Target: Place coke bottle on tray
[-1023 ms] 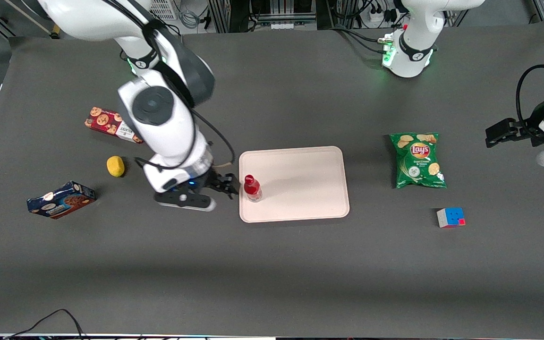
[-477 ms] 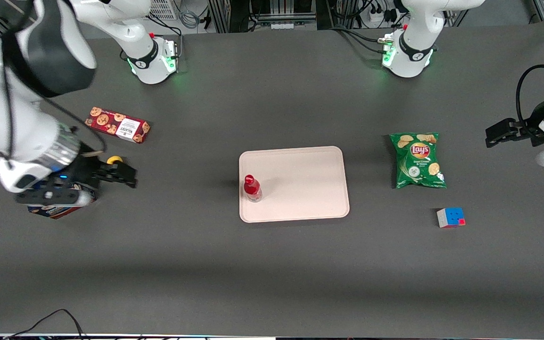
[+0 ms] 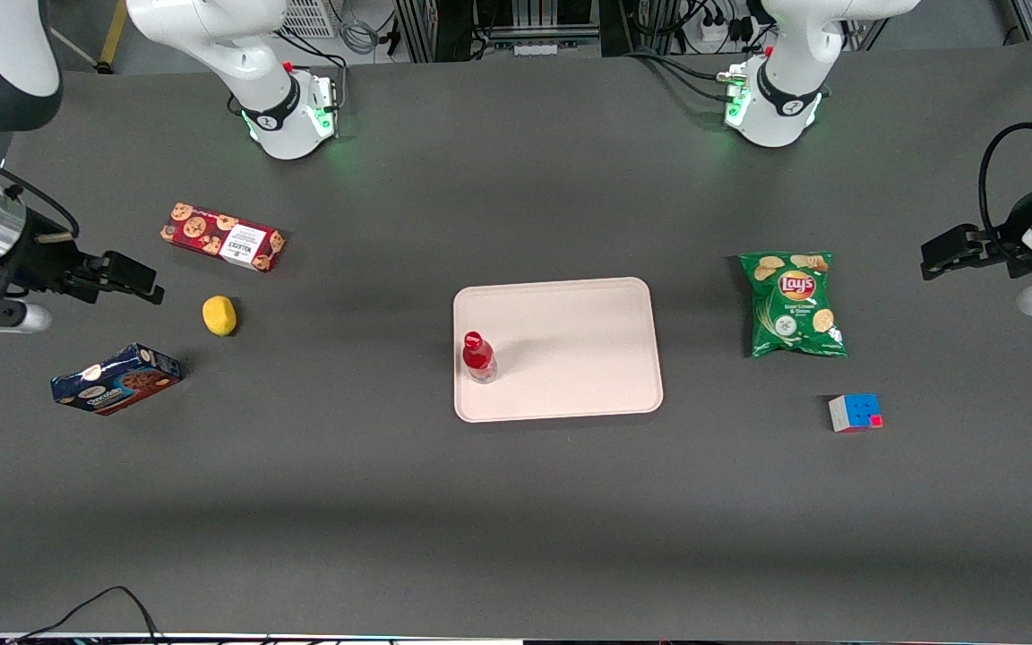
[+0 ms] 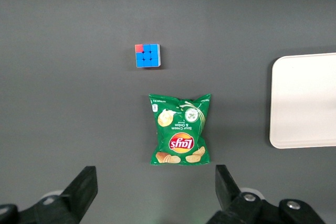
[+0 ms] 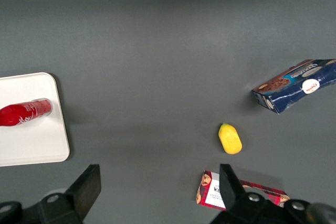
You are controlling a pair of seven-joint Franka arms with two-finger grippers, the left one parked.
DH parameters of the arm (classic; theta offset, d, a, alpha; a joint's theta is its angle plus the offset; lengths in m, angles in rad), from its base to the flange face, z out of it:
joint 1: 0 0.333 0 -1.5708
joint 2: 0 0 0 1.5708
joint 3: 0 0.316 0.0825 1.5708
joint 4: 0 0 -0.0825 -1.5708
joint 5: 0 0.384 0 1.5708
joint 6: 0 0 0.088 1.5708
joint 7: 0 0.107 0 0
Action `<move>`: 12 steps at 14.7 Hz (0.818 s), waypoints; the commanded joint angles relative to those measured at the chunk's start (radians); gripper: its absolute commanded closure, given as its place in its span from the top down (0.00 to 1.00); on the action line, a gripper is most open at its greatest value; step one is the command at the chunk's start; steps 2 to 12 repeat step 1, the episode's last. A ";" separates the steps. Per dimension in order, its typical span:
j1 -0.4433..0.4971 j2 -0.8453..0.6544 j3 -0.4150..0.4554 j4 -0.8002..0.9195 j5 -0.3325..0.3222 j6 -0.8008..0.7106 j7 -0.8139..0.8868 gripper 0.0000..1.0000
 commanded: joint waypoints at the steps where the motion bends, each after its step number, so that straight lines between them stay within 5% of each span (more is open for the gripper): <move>1: 0.006 -0.040 -0.007 -0.045 -0.034 0.027 -0.030 1.00; 12: 0.006 -0.040 -0.007 -0.045 -0.034 0.027 -0.030 1.00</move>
